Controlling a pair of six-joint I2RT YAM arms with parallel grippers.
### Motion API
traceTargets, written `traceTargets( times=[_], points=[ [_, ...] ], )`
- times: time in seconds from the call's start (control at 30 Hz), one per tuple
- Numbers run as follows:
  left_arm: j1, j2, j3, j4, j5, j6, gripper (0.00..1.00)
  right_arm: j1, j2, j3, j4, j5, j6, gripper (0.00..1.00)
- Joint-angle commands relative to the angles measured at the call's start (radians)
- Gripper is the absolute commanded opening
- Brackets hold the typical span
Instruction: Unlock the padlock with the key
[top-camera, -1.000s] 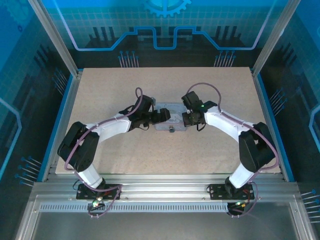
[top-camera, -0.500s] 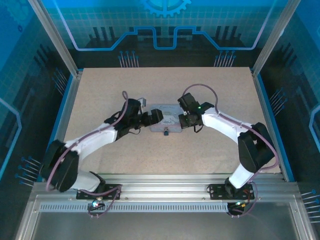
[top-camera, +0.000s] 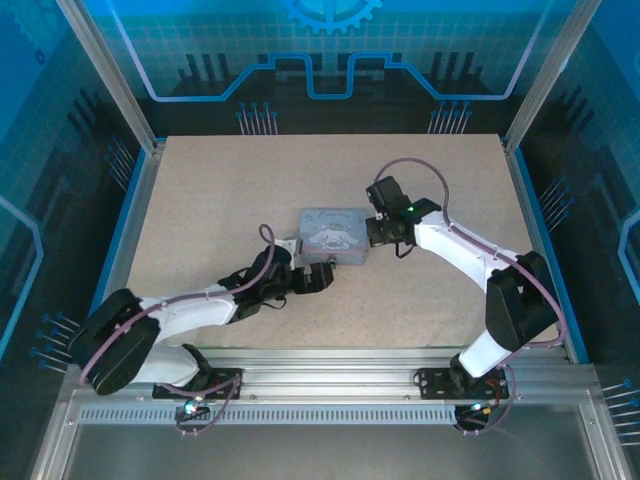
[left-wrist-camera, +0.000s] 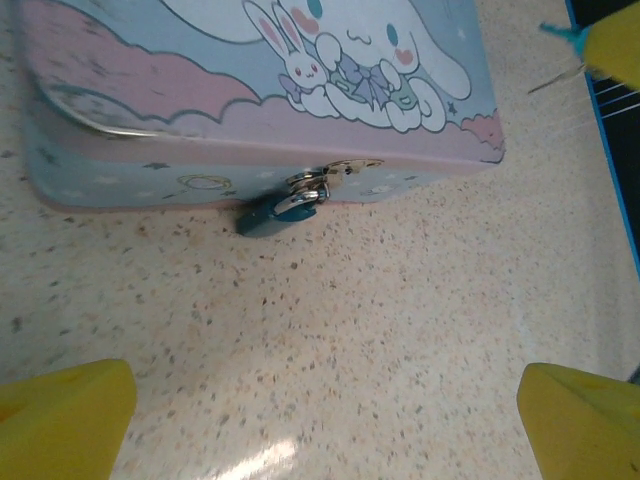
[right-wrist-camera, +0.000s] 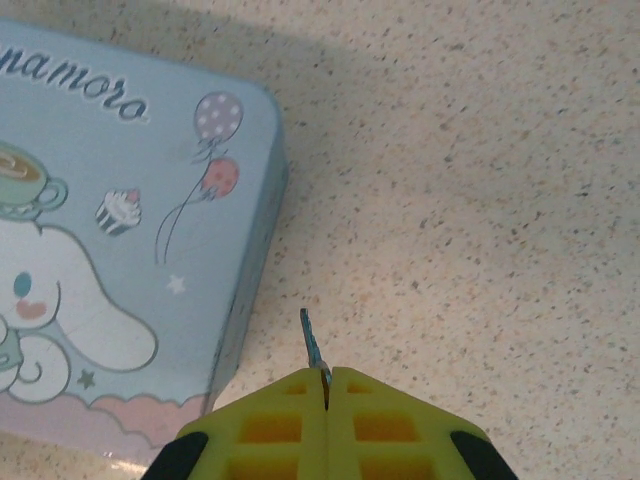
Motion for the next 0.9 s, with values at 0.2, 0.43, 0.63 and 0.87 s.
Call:
traceTargets(
  times=[0.2,0.43,0.63,0.87],
  points=[
    [-0.057,0.205,0.059,0.264,-0.101,0.04,0.99,-0.035,0.088,0.085,0.044,0.033,-0.044,0.0],
    [-0.062,0.267,0.084,0.315,-0.094,0.052,0.99,-0.086,0.23,0.286,0.007,-0.014,-0.06,0.0],
    [-0.069,0.317,0.123,0.317,-0.088,0.079,0.99,-0.102,0.34,0.409,-0.033,-0.032,-0.065,0.0],
    [-0.096,0.356,0.155,0.32,-0.148,0.13,0.99,-0.122,0.392,0.419,-0.031,-0.048,-0.056,0.0]
  ],
)
